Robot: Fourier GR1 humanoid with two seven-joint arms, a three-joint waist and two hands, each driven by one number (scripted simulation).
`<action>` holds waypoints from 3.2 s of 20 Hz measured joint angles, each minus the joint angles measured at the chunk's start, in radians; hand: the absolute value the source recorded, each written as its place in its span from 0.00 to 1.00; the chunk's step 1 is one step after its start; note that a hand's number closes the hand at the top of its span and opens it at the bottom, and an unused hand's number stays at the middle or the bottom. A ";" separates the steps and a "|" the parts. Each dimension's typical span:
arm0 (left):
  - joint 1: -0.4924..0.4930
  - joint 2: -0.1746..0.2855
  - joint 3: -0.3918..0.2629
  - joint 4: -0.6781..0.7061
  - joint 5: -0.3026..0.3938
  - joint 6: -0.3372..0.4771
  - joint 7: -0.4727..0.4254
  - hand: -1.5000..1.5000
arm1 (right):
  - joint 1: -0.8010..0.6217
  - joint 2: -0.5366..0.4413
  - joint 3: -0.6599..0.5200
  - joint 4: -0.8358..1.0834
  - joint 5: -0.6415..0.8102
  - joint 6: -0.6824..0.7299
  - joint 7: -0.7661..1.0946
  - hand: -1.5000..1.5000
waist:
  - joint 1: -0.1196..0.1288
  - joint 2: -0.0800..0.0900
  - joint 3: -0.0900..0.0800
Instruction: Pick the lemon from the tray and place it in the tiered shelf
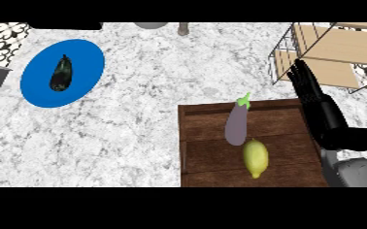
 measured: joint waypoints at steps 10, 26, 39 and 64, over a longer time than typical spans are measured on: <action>0.127 -0.098 -0.049 0.074 0.135 -0.135 0.068 0.50 | 0.089 0.147 -0.144 -0.085 0.276 -0.570 -0.139 0.00 | -0.097 -0.018 0.024; 0.202 -0.106 -0.060 0.061 0.233 -0.291 0.062 0.50 | 0.544 0.464 0.126 -0.083 0.630 -1.192 -0.210 0.00 | -0.034 -0.007 0.027; 0.173 -0.103 -0.068 0.039 0.230 -0.315 0.051 0.50 | 1.007 0.471 0.234 0.015 0.772 -1.282 -0.106 0.00 | 0.013 0.037 0.015; 0.116 -0.131 -0.111 0.032 0.204 -0.330 0.074 0.50 | 1.143 0.472 0.105 -0.036 0.951 -1.232 0.105 0.00 | 0.085 0.054 0.024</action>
